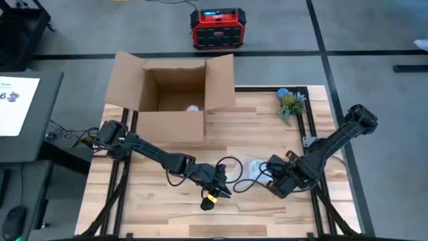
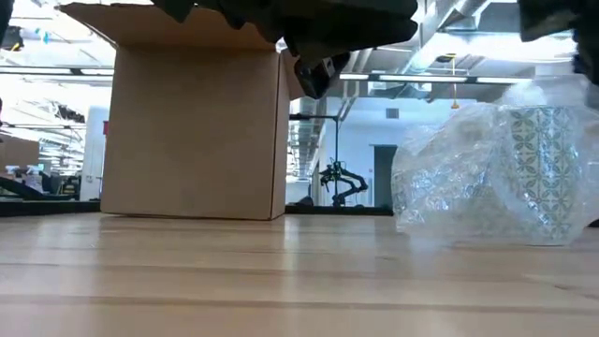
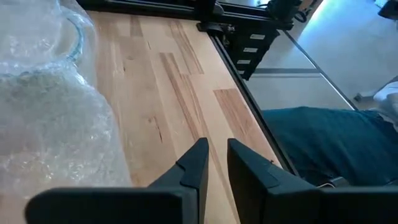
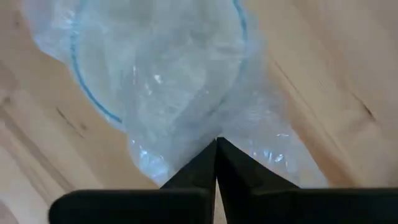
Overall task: Wrap mug
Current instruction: Wrap the green mug with bubble wrap
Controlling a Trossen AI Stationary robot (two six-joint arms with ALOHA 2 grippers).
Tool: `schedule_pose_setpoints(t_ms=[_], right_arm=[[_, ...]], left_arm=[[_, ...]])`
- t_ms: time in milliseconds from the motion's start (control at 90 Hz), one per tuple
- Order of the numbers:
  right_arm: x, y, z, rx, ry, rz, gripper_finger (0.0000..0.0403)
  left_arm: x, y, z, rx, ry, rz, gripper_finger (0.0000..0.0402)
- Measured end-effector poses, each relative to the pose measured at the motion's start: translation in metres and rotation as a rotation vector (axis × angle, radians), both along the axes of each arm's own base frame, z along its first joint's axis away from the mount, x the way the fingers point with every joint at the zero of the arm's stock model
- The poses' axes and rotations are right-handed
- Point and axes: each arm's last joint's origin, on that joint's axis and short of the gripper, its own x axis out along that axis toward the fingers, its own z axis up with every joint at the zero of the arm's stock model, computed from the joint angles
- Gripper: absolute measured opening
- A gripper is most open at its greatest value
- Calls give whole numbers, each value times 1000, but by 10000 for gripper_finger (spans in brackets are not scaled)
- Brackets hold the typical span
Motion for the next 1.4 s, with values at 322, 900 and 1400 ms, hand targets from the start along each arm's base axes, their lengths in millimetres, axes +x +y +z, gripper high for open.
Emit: schedule_pose_setpoints(t_ms=[322, 900, 1400], right_arm=[[10, -12, 0, 5, 6, 6, 0], [12, -10, 1, 25, -4, 49, 0], [-2, -11, 25, 73, -127, 86, 0]], left_arm=[[9, 2, 21, 35, -267, 50, 38], [101, 60, -19, 114, -318, 286, 0], [119, 72, -50, 55, -64, 333, 0]])
